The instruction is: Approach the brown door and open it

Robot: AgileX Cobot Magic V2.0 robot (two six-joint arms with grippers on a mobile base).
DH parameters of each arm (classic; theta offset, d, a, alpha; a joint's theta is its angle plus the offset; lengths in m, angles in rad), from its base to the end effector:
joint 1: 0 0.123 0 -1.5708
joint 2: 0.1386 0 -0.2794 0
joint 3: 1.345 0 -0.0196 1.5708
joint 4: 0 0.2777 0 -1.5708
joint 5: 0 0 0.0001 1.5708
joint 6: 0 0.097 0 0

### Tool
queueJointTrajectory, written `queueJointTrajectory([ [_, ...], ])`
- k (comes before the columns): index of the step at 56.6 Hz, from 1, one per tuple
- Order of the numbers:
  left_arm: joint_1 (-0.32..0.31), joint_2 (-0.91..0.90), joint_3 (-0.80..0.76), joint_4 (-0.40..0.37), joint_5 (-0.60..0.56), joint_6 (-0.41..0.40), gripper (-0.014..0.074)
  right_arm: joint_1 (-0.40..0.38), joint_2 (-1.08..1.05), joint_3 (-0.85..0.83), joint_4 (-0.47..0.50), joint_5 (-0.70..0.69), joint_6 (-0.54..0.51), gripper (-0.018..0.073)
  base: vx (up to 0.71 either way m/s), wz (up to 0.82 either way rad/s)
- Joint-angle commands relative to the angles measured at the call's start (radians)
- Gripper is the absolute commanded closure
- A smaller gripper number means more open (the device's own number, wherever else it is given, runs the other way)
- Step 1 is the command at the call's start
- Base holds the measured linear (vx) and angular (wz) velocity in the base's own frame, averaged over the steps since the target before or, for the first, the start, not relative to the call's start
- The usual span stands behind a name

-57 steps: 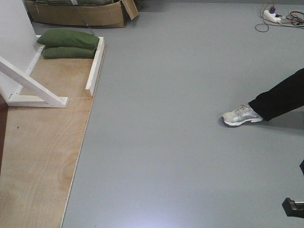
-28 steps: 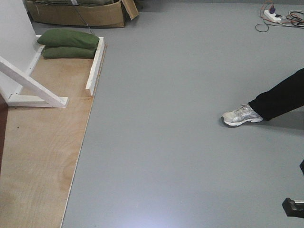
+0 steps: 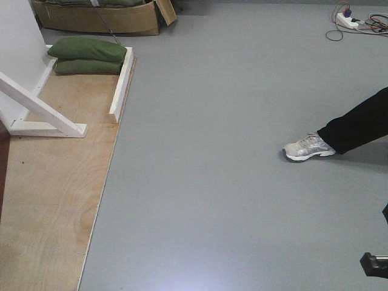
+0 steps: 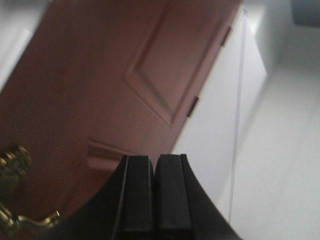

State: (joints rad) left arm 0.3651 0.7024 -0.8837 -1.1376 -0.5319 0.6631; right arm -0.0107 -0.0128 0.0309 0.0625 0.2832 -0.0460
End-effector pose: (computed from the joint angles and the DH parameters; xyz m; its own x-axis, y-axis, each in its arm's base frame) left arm 0.1256 0.0957 0.4659 0.6969 -0.1170 -0.7076 -0.4491 0.6980 -0.5578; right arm 0.0933 0.0007 0.1761 -0.2120 0.0163 -0.9771 -0.0034 0.9998 0.0174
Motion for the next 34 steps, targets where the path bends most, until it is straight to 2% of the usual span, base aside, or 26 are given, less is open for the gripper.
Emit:
queueJointTrajectory([
  [1,0.018,0.081,-0.155,-0.012,-0.099,0.055,0.0600,-0.005,-0.011,0.006,0.000,-0.082,-0.006,0.0559,0.00,0.00],
  [6,0.043,0.183,-0.311,-0.015,-0.090,0.085,0.0600,-0.005,-0.011,0.006,0.000,-0.082,-0.006,0.0559,0.00,0.00],
  [16,0.127,0.322,-0.499,-0.027,0.042,0.130,0.0600,-0.005,-0.011,0.006,0.000,-0.082,-0.006,0.0559,0.00,0.00],
  [22,0.223,0.381,-0.522,-0.036,0.108,0.134,0.0600,-0.005,-0.011,0.006,0.000,-0.082,-0.006,0.0559,0.00,0.00],
  [34,0.466,0.438,-0.521,-0.131,0.198,0.130,0.0600,-0.005,-0.011,0.006,0.000,-0.082,-0.006,0.0559,0.00,0.00],
])
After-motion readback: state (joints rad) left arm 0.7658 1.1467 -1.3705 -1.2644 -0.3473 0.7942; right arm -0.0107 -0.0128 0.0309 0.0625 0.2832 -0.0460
